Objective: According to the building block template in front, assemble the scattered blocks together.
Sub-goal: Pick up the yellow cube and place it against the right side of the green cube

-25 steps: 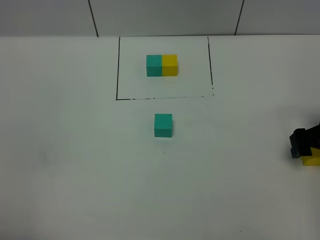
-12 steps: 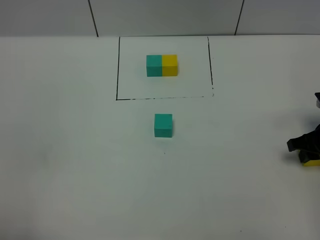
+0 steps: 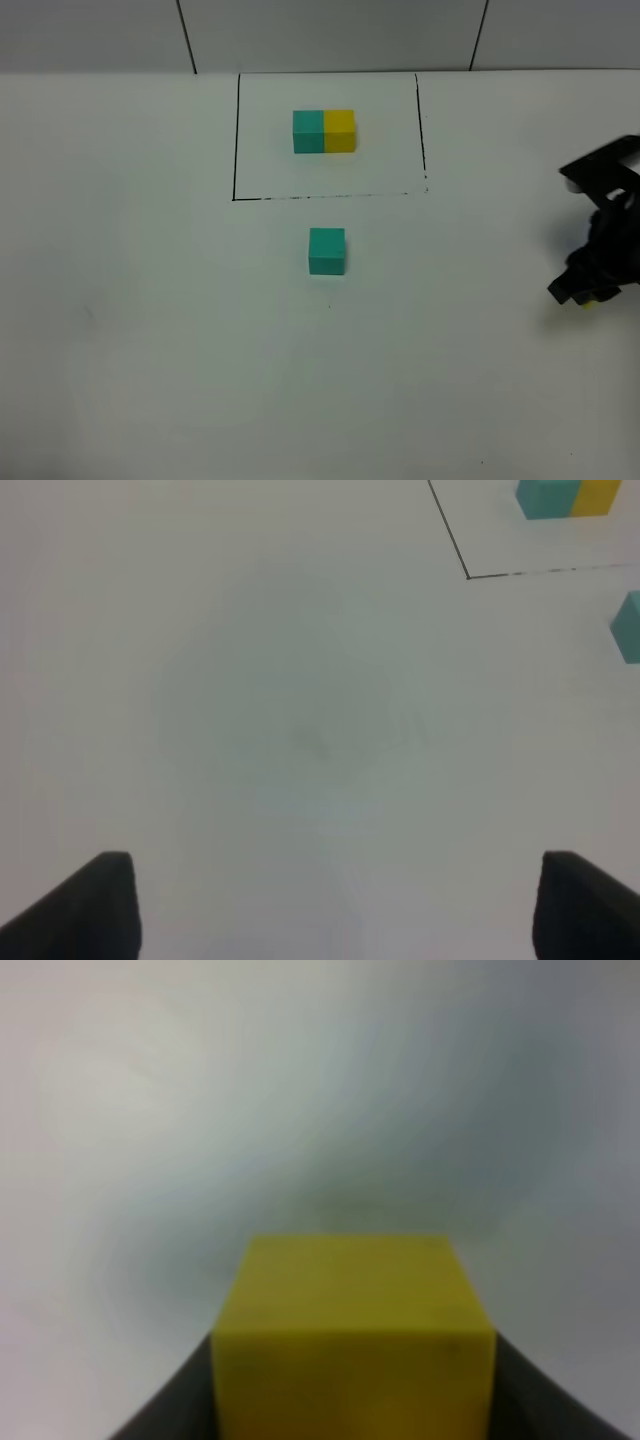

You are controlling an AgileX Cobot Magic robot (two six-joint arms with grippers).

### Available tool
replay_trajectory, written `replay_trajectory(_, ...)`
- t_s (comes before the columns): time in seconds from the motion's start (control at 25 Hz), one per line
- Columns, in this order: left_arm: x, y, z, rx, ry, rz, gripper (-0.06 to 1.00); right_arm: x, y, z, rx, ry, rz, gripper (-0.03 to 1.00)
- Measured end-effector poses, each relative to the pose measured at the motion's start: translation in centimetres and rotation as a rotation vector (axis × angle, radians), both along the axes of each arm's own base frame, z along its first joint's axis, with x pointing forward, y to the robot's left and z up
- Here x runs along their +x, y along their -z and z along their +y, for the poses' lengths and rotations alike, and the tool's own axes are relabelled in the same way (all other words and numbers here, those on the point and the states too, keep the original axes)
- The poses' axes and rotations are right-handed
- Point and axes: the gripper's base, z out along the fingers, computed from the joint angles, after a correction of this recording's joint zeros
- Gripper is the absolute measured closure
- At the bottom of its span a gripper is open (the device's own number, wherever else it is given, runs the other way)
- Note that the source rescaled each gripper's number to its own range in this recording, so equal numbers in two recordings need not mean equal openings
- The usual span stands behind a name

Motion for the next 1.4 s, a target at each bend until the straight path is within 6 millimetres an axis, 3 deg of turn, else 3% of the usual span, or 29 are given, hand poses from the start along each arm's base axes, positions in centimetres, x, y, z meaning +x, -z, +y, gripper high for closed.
replay_trajectory(0.16, 0.0, 0.0, 0.0, 0.0, 0.0, 0.0, 0.26, 2.3, -2.4, 5.8, -0.055, -0.441, -0.006, 0.95)
replay_trajectory(0.28, 0.0, 0.0, 0.0, 0.0, 0.0, 0.0, 0.26, 4.0, -2.4, 9.6, -0.077, -0.672, 0.04, 0.95)
replay_trajectory(0.4, 0.0, 0.0, 0.0, 0.0, 0.0, 0.0, 0.26, 5.5, -1.6, 12.5, -0.094, -0.838, 0.055, 0.95)
replay_trajectory(0.56, 0.0, 0.0, 0.0, 0.0, 0.0, 0.0, 0.26, 7.2, -0.5, 15.4, -0.102, -0.926, 0.044, 0.95)
replay_trajectory(0.96, 0.0, 0.0, 0.0, 0.0, 0.0, 0.0, 0.26, 10.3, 2.3, 18.7, -0.099, -0.984, 0.058, 0.95)
replay_trajectory(1.4, 0.0, 0.0, 0.0, 0.0, 0.0, 0.0, 0.26, 10.6, 3.7, 19.6, -0.061, -0.964, 0.071, 0.96)
